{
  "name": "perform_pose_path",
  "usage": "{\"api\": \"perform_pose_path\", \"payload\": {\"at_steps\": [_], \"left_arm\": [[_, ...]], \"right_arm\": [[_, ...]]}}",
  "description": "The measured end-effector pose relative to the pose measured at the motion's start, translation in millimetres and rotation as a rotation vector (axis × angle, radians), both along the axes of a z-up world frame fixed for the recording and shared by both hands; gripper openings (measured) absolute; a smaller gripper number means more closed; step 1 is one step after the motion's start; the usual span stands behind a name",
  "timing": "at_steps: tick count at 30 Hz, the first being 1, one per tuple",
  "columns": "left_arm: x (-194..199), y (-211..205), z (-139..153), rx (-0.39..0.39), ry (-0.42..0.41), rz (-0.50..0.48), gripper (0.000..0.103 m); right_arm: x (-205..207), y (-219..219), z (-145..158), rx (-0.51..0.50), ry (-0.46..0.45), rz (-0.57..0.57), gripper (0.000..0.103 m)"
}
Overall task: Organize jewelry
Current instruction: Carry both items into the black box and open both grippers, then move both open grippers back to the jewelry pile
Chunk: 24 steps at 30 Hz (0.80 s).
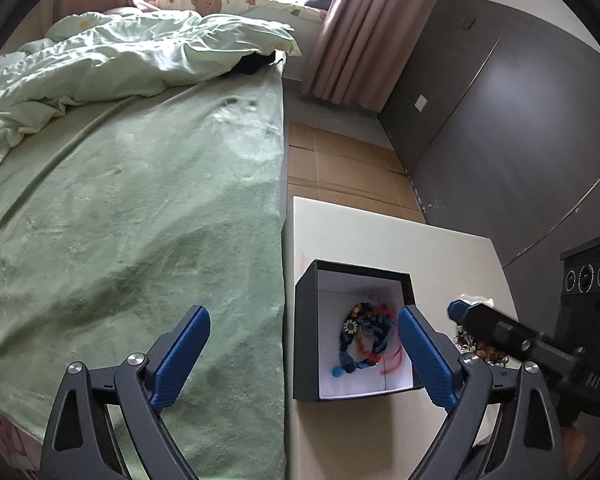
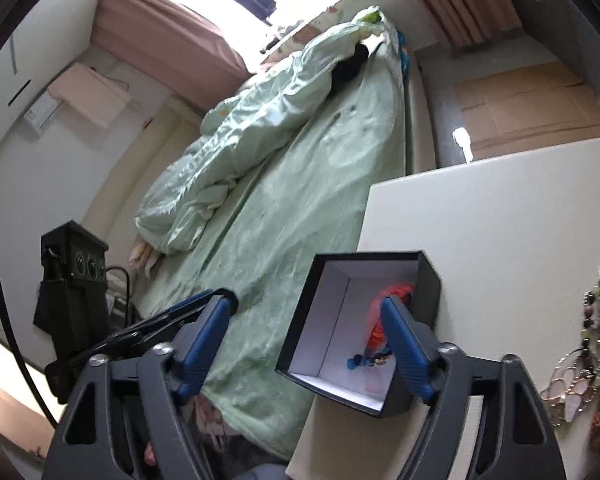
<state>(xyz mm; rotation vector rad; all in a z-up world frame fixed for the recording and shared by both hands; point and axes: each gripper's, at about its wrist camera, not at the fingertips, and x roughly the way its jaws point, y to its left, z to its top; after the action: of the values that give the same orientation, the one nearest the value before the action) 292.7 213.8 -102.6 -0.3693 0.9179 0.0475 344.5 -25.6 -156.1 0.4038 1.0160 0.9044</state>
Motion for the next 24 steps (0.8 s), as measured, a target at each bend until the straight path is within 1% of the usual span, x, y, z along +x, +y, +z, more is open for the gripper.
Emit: {"api": "perform_pose_path", "payload": {"at_steps": [3,8,13,17,19,24], "left_arm": [[-3.5,-6.2,2.7,-0.002,-0.011,-0.009,0.095],[-6.6,-24.5,7.9,0.001,-0.029,-0.036,0.095],[-6.9,-45.5,10.0,-0.005,-0.043,-0.06,0.095],[-4.8,-65.7,10.8,-0.015,-0.053,-0.104,0.095],[-3.5,-77.4,12.1,-0.019,-0.061,-0.127,0.095],[-0.5,-107.3,15.9,-0.015,-0.085,-0.179,0.095]], "right_arm": [[-1.8,-19.3,2.9,0.017,0.003,-0.034,0.079],[-7.6,-59.5,6.6,0.001,-0.006,-0.115,0.079],[-11.8,-94.5,11.6,-0.027,-0.021,-0.17,0.079],[-14.2,-119.2,13.4,-0.059,-0.027,-0.207,0.079],[-15.8,-134.4,13.0,-0.049,-0.022,-0.225,0.079],[-25.2,-178.5,5.4,-0.058,0.006,-0.314,0.079]]}}
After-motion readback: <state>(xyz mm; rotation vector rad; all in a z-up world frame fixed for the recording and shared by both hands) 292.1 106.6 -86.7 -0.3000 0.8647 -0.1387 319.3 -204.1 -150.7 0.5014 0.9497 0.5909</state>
